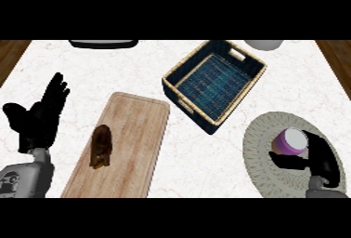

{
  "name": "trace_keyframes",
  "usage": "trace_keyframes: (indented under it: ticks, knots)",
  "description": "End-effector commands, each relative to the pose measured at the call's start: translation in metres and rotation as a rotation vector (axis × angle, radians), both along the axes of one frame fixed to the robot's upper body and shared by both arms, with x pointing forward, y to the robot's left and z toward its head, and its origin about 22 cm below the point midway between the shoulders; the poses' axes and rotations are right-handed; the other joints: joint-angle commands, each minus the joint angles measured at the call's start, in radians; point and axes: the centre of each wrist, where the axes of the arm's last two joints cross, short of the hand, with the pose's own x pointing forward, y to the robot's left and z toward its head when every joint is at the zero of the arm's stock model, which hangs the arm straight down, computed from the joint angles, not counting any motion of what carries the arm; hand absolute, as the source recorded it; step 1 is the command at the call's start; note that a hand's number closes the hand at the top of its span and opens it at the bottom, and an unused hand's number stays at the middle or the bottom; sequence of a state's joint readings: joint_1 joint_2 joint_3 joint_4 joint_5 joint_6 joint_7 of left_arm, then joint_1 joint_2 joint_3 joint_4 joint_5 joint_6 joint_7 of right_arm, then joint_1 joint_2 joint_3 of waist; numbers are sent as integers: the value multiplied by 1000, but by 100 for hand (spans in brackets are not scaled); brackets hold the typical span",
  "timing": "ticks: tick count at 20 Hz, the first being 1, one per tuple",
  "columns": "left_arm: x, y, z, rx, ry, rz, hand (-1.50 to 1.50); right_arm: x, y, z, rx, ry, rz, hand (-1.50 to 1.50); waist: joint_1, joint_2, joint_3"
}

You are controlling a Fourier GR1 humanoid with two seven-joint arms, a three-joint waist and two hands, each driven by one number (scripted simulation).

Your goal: Pick the can from the placemat and place it in the basket

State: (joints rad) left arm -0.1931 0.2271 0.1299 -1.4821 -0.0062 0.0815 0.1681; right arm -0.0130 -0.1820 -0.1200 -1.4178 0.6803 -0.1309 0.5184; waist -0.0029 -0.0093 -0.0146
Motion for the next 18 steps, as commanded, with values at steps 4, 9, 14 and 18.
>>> trace_keyframes:
  ticks: [4, 9, 14, 18]
  knots:
    - [1, 17, 0, 14, -3, 4, 0, 13, 24, -12, 26, 3, 17, 150, 6, 10, 15]
    - [8, -13, 6, -6, -21, -87, 0, 21, 141, -6, 47, -30, 275, 150, 87, 23, 17]
    - [17, -38, 9, -2, -38, -171, 0, 31, 205, 30, 46, -91, 482, 150, 191, 39, 19]
    - [21, -49, 5, -11, -29, -187, 0, 34, 238, 49, 125, -276, 446, 150, 184, 38, 21]
